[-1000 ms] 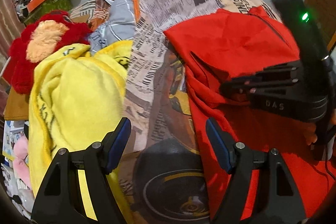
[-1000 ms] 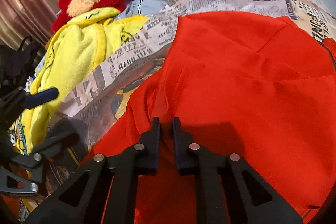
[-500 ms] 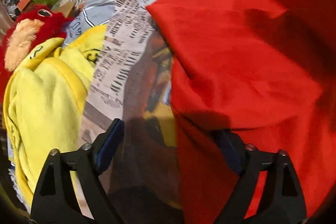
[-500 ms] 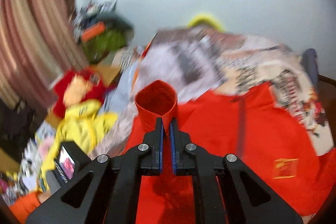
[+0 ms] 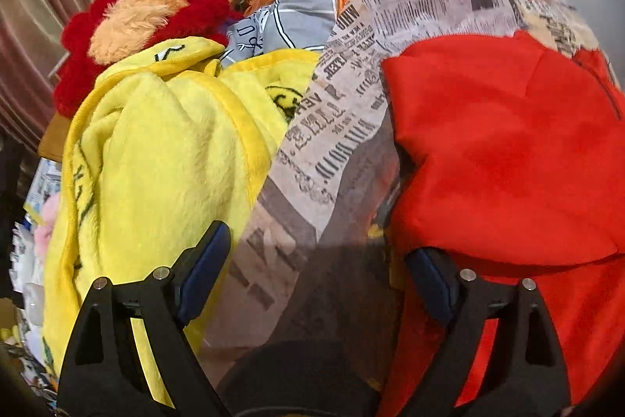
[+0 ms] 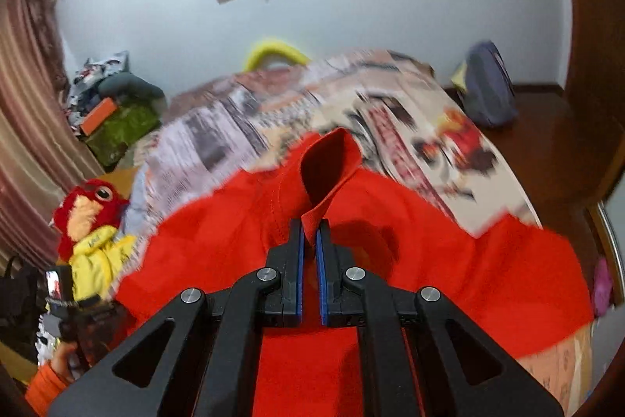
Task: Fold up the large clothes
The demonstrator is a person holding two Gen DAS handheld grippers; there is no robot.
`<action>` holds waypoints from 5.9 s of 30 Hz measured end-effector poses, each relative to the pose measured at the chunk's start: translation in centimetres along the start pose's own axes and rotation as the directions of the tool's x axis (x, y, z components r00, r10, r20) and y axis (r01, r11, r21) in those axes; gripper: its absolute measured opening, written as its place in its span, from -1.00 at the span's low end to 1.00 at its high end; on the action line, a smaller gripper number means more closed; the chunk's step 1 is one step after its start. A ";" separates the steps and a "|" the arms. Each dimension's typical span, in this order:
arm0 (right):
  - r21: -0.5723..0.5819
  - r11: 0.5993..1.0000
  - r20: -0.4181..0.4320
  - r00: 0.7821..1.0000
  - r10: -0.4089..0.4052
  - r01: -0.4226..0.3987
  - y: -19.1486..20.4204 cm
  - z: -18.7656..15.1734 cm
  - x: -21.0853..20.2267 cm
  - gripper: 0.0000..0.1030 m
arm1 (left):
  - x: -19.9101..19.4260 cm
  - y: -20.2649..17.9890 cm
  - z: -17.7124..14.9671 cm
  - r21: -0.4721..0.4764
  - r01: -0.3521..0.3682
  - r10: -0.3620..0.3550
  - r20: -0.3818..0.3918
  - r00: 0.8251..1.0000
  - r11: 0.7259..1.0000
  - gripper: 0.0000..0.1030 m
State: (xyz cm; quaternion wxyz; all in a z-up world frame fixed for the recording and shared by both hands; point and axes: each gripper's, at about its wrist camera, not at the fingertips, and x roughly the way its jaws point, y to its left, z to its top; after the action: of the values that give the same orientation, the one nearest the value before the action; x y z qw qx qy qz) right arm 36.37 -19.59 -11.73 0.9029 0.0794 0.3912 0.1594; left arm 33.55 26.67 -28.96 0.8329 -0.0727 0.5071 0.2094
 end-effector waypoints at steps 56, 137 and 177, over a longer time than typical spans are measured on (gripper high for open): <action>0.671 0.728 -0.185 0.982 -0.022 0.143 -29.1 -7.6 -1.2 0.46 | -11.5 -19.5 -0.5 0.237 0.220 -0.246 0.087 0.965 0.946 0.78; 0.066 0.982 -0.135 0.977 -0.167 0.177 -14.2 -6.5 -7.9 0.01 | -12.2 -44.2 -4.7 0.693 0.332 -0.356 -0.116 0.927 0.640 0.15; -0.134 0.981 -0.354 0.918 -0.179 0.139 -1.6 -7.4 6.1 0.01 | -7.1 -8.9 -4.3 0.111 0.438 -0.441 0.005 0.897 0.892 -0.91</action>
State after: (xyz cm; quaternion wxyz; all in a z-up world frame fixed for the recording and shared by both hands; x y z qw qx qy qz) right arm 35.19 -18.82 -21.34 0.8274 -0.0316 0.5482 0.1178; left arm 30.99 15.29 -25.60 0.8690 -0.1376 0.4752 -0.0107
